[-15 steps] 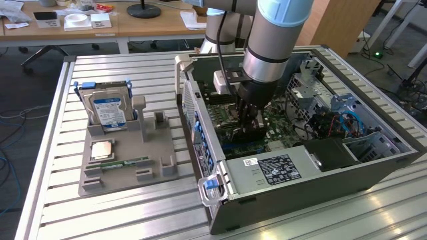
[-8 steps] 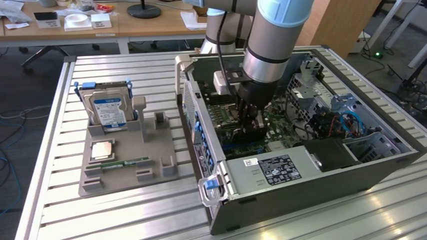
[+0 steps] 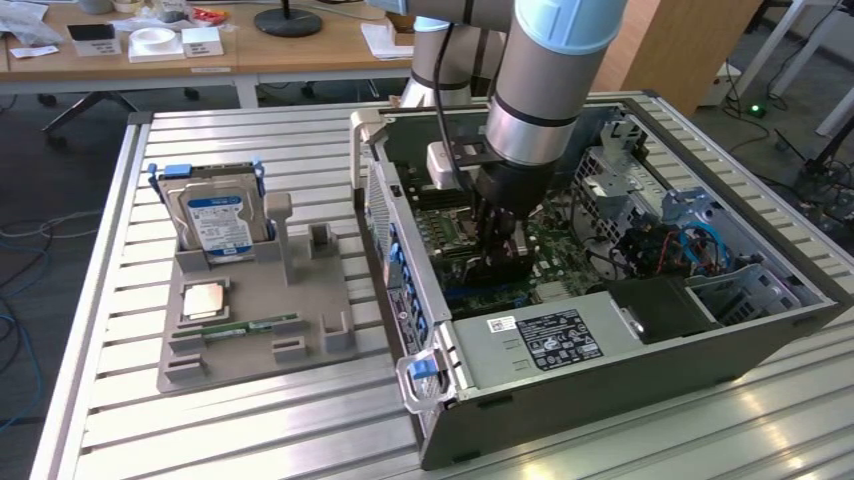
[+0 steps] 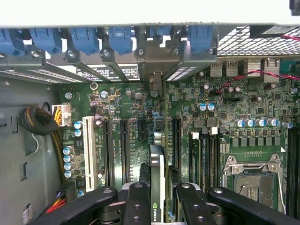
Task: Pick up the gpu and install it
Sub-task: 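Insert the gpu into the slot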
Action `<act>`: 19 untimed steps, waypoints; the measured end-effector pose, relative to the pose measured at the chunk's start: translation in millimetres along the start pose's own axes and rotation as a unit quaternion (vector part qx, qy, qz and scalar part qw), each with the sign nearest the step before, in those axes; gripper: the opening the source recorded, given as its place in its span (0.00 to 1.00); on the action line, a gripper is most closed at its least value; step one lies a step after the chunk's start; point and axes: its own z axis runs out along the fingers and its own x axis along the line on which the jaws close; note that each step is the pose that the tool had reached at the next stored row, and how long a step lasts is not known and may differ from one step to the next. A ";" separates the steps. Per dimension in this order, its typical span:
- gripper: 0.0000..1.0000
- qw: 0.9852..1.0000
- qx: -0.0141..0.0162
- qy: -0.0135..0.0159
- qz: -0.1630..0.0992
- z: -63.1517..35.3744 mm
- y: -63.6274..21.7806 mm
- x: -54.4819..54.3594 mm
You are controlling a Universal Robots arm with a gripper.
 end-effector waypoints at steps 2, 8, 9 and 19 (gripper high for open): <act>0.26 1.000 0.000 0.000 0.000 0.0 0.3 0.0; 0.26 1.000 0.000 0.000 0.000 0.0 1.0 0.0; 0.26 1.000 0.000 0.000 0.000 0.0 1.0 0.1; 0.26 1.000 0.000 0.000 0.000 0.2 1.1 0.1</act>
